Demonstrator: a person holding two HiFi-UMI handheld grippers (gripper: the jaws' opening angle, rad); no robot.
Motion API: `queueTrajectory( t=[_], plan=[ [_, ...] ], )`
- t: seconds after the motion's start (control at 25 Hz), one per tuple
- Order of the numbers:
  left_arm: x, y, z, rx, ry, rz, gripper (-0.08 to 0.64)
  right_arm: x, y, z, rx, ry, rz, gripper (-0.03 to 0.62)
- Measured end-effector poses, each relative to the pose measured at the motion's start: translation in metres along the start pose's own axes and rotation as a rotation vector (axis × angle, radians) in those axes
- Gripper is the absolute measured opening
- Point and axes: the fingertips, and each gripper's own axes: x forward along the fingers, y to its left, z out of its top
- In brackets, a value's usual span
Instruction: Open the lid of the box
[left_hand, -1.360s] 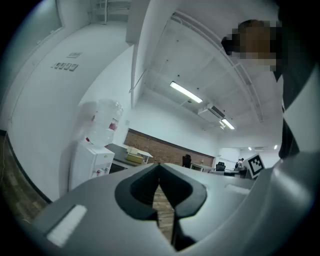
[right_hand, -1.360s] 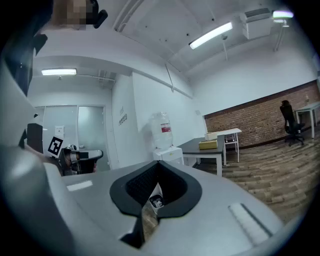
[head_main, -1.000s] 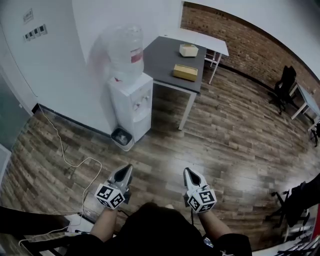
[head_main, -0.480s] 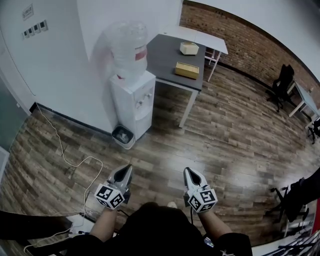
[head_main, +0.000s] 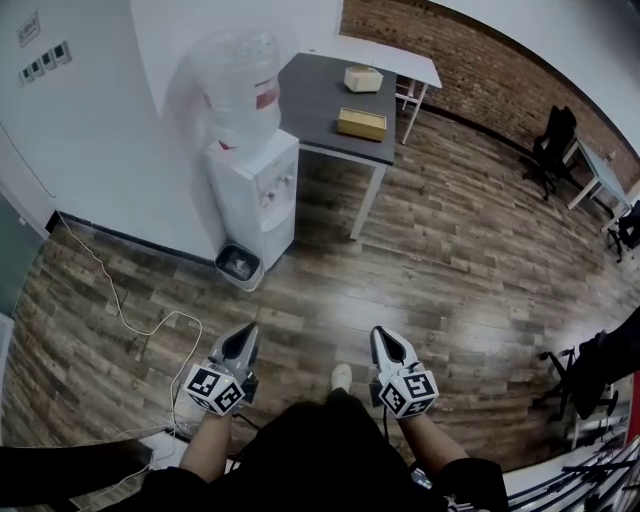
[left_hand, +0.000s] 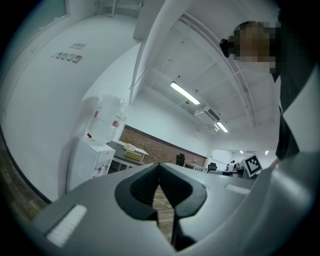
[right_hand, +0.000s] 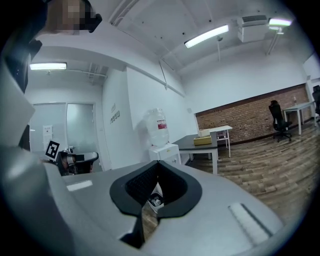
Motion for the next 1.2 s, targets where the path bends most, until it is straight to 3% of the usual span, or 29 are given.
queueTrajectory(
  t=[0.32,0.96,1.2],
  plan=[
    [0.052,0.006,0.008,0.030,-0.005,-0.013,0.000,0.026,-0.044,0.015,0.021,-0.045,-0.025,0.003],
    [0.159,0.017,0.015,0.043,0.005,0.049,0.000,0.088,-0.140,0.040,0.088,-0.057,-0.006,0.003],
    [0.202,0.000,0.012,0.177,0.011,0.072,0.000,0.087,-0.175,0.056,0.102,-0.084,-0.022,0.003]
  ],
)
